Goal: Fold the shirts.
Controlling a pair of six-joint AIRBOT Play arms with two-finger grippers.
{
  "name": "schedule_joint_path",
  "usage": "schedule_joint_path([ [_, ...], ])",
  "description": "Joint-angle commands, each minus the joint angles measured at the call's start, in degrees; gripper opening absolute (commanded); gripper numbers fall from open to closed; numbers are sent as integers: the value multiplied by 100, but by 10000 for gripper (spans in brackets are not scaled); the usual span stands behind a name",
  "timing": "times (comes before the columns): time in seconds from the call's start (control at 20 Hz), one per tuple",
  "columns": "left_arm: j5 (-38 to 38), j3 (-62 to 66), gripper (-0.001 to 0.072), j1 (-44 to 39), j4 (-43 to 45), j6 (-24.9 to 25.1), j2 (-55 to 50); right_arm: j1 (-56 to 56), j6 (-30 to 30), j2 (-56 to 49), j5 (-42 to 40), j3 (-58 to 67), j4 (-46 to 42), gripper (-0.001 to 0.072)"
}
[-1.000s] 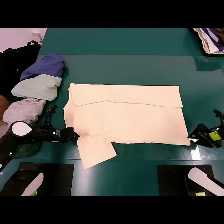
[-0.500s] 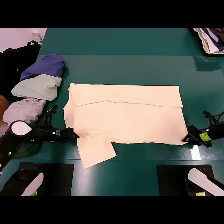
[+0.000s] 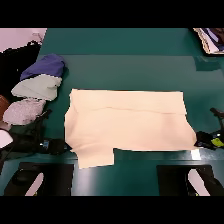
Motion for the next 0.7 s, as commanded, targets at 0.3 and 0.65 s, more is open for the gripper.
schedule_joint_path([
  [0.3, 1840, 1867, 21, 4, 448, 824, -2614, 1047, 236, -1617, -841, 2146, 85, 16],
  [0.65, 2664, 3842, 22, 4, 439, 831, -5313, 1241, 258, -4113, -1099, 3906, 1266, 17],
])
